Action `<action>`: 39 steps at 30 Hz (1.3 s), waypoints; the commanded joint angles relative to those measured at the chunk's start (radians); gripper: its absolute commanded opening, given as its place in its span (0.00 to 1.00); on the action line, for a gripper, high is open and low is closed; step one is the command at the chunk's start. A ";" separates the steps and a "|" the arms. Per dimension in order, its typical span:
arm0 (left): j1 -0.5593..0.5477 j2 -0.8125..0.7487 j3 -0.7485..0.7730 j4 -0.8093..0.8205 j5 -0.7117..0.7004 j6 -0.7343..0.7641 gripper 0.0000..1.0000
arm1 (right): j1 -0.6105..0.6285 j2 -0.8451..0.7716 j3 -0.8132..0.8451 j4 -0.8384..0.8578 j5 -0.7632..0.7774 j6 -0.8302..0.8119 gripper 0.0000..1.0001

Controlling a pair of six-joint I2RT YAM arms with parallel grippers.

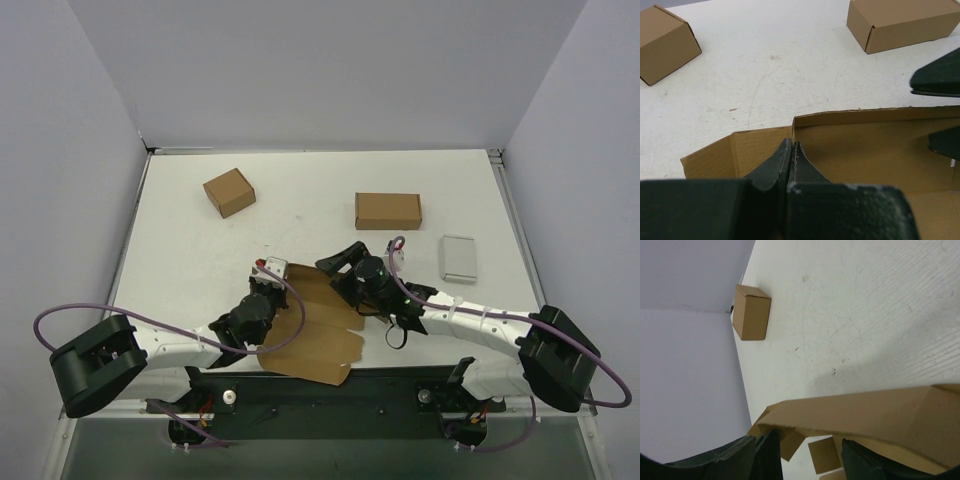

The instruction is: Fold the paper box

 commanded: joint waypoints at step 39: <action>0.395 -0.463 -0.008 -0.660 0.392 -0.363 0.70 | -0.150 0.222 -0.191 0.640 -0.111 -0.017 0.00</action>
